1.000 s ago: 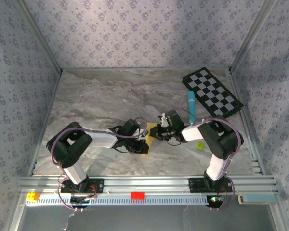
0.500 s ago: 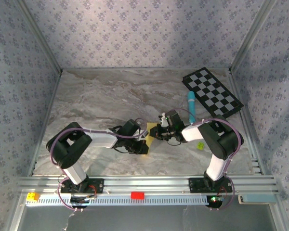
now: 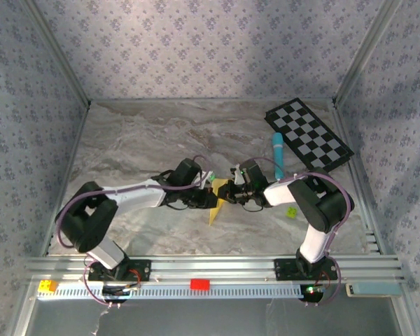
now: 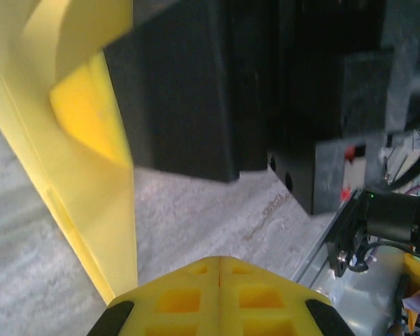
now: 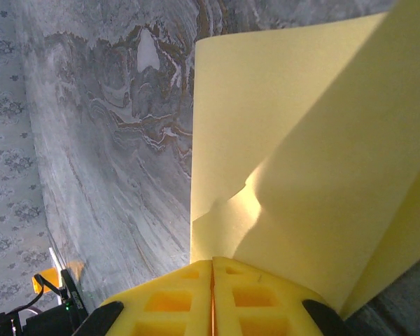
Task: Fold a paper plane with a square sheet of paper (pick it up from the middle)
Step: Fold the wing for the fifth time at the center of the table.
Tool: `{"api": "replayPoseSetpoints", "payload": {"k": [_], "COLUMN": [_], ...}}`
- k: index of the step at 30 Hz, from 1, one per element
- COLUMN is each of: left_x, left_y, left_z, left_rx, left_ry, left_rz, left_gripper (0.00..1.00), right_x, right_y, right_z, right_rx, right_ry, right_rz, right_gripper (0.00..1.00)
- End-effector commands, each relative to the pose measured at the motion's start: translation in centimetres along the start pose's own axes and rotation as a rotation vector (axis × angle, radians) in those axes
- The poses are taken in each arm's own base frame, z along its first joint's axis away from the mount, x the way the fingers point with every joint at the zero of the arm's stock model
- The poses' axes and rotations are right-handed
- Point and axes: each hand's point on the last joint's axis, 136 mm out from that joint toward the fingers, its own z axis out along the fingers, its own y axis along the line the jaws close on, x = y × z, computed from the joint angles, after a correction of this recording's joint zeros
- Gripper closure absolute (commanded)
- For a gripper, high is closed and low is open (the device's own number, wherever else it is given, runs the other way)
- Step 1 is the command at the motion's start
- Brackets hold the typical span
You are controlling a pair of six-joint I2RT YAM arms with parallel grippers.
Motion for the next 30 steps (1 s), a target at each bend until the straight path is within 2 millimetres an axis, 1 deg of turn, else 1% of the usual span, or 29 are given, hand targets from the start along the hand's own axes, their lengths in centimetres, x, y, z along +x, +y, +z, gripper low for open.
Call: {"api": "replayPoseSetpoints", "payload": {"k": [1,7,10,14,18,20,22,24,27,30], "left_x": [-0.3,-1.2,-0.7,1.1,3.6,4.9,5.9,6.4,6.5,6.5], "left_y": [-0.1,0.9,2.6,5.6,8.0,8.9,9.3,9.4,9.4,9.2], "left_z": [1.1,2.5,3.4,4.3,4.3,4.3,4.2,4.0,3.7,3.6], "left_rx": [0.009,-0.027,-0.082,-0.171,-0.240,-0.252,-0.252,-0.246,-0.240,-0.238], "left_ry": [0.024,0.021,0.043,0.090,0.140,0.164,0.183,0.189,0.195,0.205], "left_rz": [0.012,-0.001,-0.021,-0.060,-0.095,-0.110,-0.114,-0.111,-0.084,-0.061], "left_gripper": [0.99,1.00,1.00,1.00,1.00,1.00,1.00,1.00,1.00,1.00], "right_x": [1.5,1.5,1.4,1.3,1.3,1.0,0.6,-0.1,-1.3,-1.9], "right_y": [-4.7,-4.5,-4.4,-4.4,-4.2,-3.7,-3.0,-2.0,-0.7,0.5], "right_z": [0.1,0.0,0.0,-0.1,-0.3,-0.5,-0.9,-1.7,-3.3,-4.7], "right_rx": [0.176,0.171,0.168,0.169,0.169,0.158,0.144,0.136,0.130,0.126], "right_ry": [0.016,0.011,0.009,0.003,-0.002,-0.009,-0.019,-0.040,-0.088,-0.116], "right_rz": [0.078,0.078,0.077,0.077,0.075,0.066,0.055,0.035,-0.001,-0.043], "right_gripper": [0.90,0.90,0.90,0.90,0.90,0.89,0.88,0.88,0.87,0.86]}}
